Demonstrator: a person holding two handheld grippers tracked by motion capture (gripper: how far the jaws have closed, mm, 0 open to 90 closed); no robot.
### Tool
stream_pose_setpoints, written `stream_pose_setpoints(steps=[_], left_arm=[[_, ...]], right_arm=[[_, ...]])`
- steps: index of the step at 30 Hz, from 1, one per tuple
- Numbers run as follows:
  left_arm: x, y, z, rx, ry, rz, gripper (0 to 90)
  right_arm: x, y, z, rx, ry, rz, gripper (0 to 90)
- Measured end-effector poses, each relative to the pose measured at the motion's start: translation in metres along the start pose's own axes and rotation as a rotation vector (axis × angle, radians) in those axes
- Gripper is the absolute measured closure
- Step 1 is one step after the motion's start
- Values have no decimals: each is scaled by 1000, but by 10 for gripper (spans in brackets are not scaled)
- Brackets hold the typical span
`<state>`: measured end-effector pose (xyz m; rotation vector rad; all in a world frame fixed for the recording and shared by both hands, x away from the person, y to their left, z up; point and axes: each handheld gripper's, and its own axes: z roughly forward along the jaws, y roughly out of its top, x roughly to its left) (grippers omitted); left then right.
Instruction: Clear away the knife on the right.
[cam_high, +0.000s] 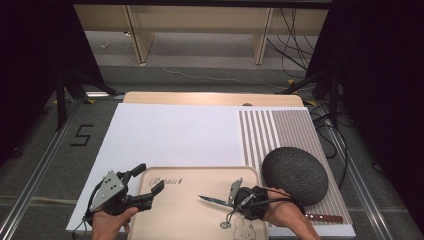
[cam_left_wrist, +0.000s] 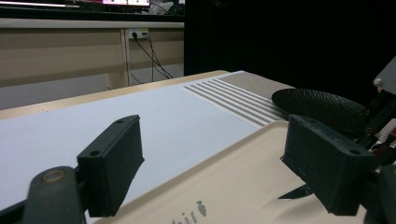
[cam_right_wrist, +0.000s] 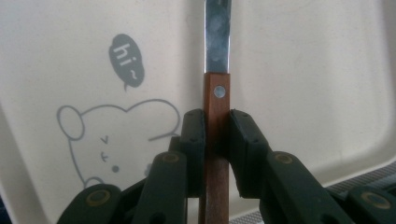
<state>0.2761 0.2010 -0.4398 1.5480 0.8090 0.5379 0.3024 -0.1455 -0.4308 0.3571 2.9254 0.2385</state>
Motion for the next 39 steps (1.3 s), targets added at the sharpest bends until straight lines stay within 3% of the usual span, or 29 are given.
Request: stream_pose_setpoints(steps=[1, 2, 9, 14, 15, 28, 32, 34, 35, 39], left_arm=[[0, 0, 0, 0, 1, 0, 188], [0, 0, 0, 0, 0, 0, 188], [0, 0, 0, 0, 1, 1, 188], [0, 0, 0, -1, 1, 2, 188], [0, 0, 0, -1, 1, 1, 188], [0, 0, 0, -2, 2, 3, 188], [0, 0, 0, -2, 0, 3, 188], [0, 0, -1, -4, 0, 2, 188], [0, 0, 0, -4, 0, 2, 188], [0, 1, 0, -3, 1, 3, 188]], right_arm=[[-1, 0, 1, -4, 0, -25, 771], [2, 0, 2, 10, 0, 0, 771], [6, -1, 9, 13, 25, 21, 771], [8, 0, 12, -4, 33, -11, 771], [12, 2, 12, 6, 44, 19, 771], [17, 3, 20, 15, 74, 22, 755], [15, 2, 18, 1, 61, 44, 518], [14, 2, 14, -21, 53, 76, 447], [14, 2, 13, -45, 71, 101, 427], [16, 4, 7, -99, 102, 96, 422]])
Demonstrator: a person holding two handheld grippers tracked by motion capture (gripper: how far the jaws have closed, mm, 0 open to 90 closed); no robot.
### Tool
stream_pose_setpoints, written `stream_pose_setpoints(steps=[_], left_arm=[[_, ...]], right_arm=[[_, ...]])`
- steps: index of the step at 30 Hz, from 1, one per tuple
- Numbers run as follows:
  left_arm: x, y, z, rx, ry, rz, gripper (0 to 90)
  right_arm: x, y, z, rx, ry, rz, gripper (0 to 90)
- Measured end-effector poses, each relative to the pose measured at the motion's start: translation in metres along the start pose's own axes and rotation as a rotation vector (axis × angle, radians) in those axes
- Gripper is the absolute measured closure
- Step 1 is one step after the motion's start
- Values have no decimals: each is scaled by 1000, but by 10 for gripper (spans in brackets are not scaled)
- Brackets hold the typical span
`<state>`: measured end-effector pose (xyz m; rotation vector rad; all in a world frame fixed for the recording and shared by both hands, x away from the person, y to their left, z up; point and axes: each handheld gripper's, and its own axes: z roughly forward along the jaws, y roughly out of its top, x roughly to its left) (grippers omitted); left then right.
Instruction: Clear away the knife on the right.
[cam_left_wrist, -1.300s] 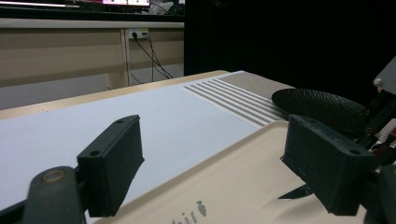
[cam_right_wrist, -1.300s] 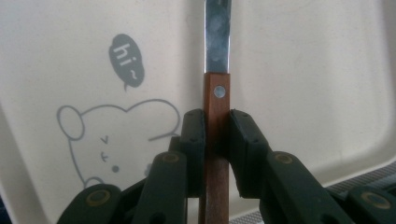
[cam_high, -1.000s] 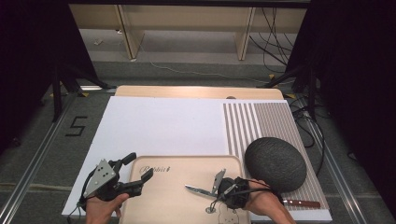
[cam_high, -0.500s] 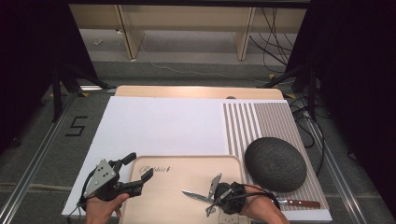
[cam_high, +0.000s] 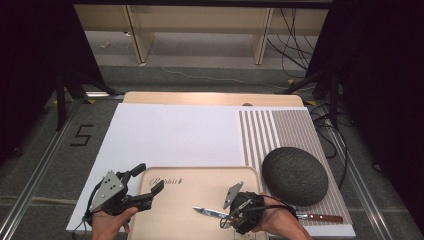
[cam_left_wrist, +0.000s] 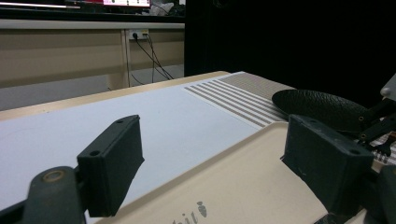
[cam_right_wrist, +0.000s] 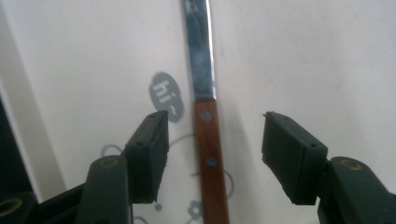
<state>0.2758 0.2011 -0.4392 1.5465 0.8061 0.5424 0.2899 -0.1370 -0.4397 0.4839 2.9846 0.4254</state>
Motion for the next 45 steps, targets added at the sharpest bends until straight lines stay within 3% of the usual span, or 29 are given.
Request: stream_pose_setpoints(steps=[9, 15, 21, 28, 45], left_arm=[[0, 0, 0, 2, -1, 0, 188], [0, 0, 0, 3, -1, -2, 188], [1, 0, 0, 3, 0, -3, 188], [1, 0, 0, 4, -1, -2, 188], [1, 0, 0, -2, -3, -3, 188]], right_arm=[[9, 10, 5, -12, 5, -55, 772], [12, 12, 13, -10, 7, -68, 882], [13, 16, 16, -10, 15, -71, 900], [12, 21, 21, 1, -6, -73, 900], [-3, 17, 22, 9, -17, -20, 900]])
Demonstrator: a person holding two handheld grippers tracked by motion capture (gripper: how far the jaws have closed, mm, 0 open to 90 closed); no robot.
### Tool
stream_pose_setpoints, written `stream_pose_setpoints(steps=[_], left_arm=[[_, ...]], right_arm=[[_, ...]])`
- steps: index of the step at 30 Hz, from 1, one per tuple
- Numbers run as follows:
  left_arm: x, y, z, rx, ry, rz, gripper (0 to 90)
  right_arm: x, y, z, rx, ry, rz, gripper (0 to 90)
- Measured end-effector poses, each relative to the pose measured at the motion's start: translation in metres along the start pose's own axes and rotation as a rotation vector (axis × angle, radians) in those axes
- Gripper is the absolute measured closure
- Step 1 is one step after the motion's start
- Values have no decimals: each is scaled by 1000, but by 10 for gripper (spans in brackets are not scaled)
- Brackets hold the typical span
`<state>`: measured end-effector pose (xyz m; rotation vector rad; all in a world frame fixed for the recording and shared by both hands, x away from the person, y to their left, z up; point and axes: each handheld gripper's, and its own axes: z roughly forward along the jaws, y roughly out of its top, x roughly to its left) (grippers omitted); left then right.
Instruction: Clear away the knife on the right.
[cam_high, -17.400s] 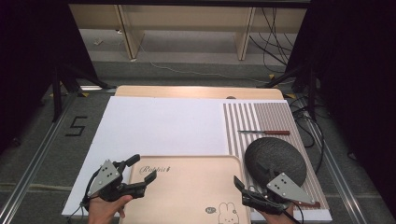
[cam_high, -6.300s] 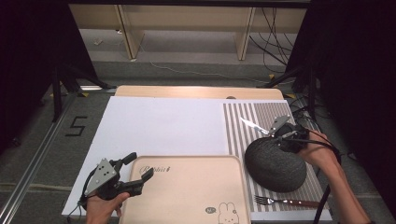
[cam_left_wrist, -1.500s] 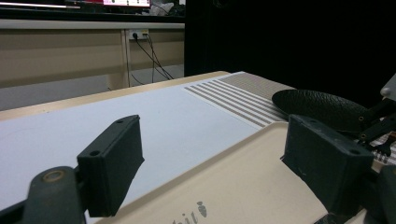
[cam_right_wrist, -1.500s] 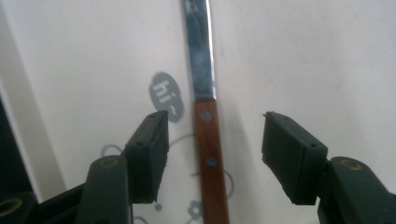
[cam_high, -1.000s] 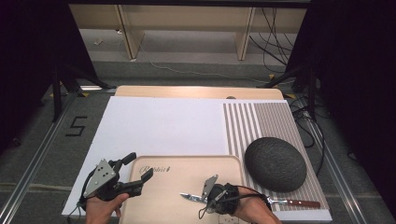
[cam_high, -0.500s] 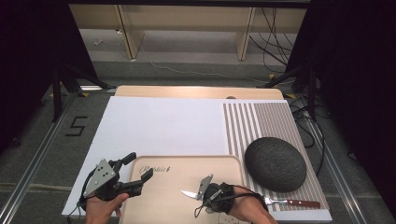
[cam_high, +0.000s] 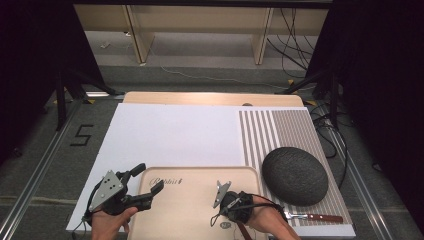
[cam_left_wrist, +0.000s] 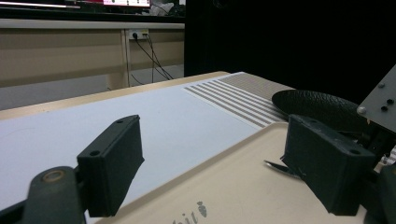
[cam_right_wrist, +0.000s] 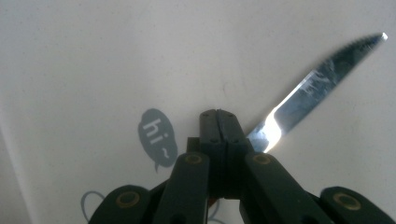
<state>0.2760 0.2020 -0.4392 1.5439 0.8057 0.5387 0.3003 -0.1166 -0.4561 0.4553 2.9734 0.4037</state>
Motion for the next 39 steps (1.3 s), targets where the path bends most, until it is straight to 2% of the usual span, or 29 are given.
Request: stream_pose_setpoints(steps=[7, 9, 30, 39], left_arm=[[0, 0, 1, -9, -8, -1, 188], [0, 0, 0, 1, 1, 3, 188], [0, 1, -1, -5, 3, -3, 188], [0, 1, -2, -5, 5, -2, 188]], right_arm=[[-6, -12, -4, 8, 2, 24, 900], [-7, -15, -4, 14, 9, 33, 900], [-13, -34, -11, 40, 42, 28, 900], [-18, -44, -15, 60, 38, 60, 900]])
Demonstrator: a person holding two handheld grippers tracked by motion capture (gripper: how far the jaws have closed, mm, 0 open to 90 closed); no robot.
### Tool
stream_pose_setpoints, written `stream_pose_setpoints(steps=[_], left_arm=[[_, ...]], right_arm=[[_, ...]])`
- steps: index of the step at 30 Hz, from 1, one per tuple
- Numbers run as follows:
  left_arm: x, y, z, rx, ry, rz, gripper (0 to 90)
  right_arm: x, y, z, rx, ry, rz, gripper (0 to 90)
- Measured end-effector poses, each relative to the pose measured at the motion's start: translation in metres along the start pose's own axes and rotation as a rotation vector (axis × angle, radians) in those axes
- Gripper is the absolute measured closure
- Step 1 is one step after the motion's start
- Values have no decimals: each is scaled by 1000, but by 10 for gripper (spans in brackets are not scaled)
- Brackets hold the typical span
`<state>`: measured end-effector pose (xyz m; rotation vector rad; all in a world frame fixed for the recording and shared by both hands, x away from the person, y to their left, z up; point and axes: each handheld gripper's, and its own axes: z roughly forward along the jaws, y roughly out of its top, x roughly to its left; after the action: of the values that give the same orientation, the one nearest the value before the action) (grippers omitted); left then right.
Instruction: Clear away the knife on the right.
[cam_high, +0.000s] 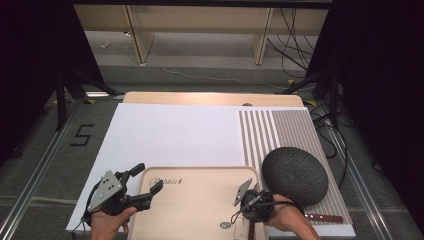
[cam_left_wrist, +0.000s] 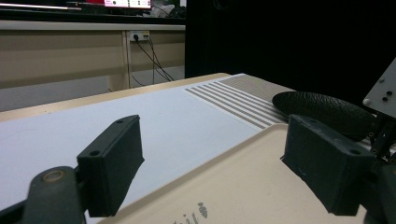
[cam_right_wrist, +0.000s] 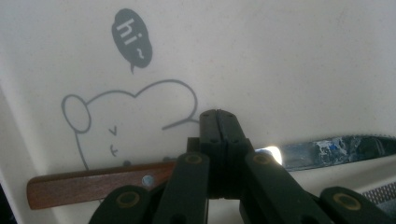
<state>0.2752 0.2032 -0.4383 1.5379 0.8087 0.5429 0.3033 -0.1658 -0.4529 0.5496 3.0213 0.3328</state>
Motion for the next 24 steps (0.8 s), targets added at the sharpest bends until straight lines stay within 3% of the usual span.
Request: stream_pose_setpoints(steps=[11, 12, 14, 16, 19, 24], left_arm=[[0, 0, 0, 1, -2, -2, 188], [0, 0, 0, 0, -2, -3, 188], [0, 0, 0, 2, -3, -1, 188], [0, 0, 0, 2, -3, -1, 188], [0, 0, 0, 1, -3, -2, 188], [0, 0, 0, 1, -3, -1, 188]], right_arm=[[-6, -8, -3, 3, -19, 18, 900], [-6, -8, -4, 1, -21, 18, 871], [-6, -7, -8, -37, -37, 25, 695], [-4, -6, -11, -93, -87, 48, 554], [-4, -6, -16, -149, -124, 56, 452], [-3, -8, -21, -184, -162, 84, 266]])
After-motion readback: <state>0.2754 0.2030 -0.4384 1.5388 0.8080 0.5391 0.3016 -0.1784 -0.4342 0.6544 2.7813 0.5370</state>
